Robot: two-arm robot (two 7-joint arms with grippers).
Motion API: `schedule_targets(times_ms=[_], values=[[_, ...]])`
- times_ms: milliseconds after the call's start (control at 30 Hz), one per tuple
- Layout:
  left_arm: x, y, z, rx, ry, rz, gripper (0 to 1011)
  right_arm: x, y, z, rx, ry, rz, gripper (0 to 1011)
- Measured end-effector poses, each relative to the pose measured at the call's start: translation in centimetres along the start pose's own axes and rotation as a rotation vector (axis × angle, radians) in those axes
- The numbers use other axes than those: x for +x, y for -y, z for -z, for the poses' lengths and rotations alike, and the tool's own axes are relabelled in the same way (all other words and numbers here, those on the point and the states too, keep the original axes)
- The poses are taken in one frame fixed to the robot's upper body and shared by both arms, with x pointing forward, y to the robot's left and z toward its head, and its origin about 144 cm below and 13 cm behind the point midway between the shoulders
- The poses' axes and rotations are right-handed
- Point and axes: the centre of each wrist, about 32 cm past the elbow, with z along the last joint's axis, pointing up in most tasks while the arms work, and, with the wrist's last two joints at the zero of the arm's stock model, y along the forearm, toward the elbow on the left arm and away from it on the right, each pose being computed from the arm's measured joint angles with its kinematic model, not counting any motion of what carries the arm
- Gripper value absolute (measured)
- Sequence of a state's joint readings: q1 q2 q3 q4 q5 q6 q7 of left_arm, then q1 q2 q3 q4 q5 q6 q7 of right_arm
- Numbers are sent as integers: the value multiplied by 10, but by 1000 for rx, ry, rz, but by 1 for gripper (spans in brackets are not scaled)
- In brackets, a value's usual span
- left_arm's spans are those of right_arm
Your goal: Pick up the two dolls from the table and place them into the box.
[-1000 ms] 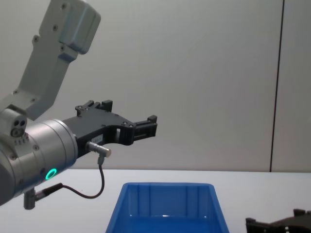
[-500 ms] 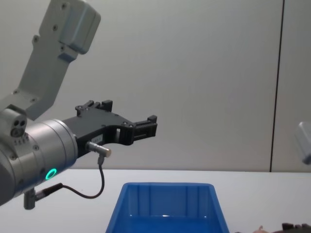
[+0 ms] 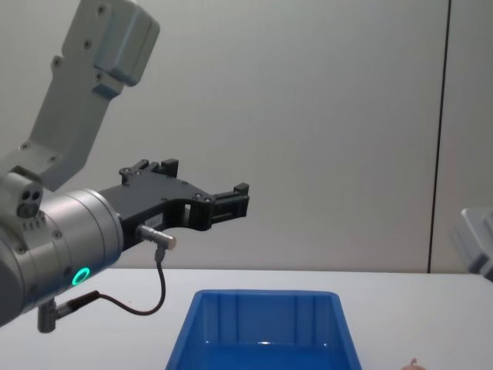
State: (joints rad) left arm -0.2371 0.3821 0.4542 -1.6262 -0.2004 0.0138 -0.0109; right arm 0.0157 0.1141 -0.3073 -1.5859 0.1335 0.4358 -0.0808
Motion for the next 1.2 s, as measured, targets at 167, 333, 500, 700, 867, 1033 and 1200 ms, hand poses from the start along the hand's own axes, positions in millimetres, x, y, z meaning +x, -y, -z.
schedule_targets(times_ms=[167, 333, 500, 700, 867, 1033, 1200], values=[[0, 0, 0, 0, 0, 0, 1002, 0, -1, 0, -17, -4, 11, 1001], [0, 0, 0, 0, 0, 0, 1002, 1, -1, 1, -34, -12, 22, 1001], [0, 0, 0, 0, 0, 0, 1002, 3, -1, 2, -46, -20, 28, 941], [0, 0, 0, 0, 0, 0, 1002, 4, -1, 3, -51, -32, 25, 812], [0, 0, 0, 0, 0, 0, 1002, 5, -1, 4, -53, -41, 17, 641], [0, 0, 0, 0, 0, 0, 1002, 6, -2, 4, -51, -51, 9, 503], [0, 0, 0, 0, 0, 0, 1002, 8, -2, 5, -49, -60, 3, 369]])
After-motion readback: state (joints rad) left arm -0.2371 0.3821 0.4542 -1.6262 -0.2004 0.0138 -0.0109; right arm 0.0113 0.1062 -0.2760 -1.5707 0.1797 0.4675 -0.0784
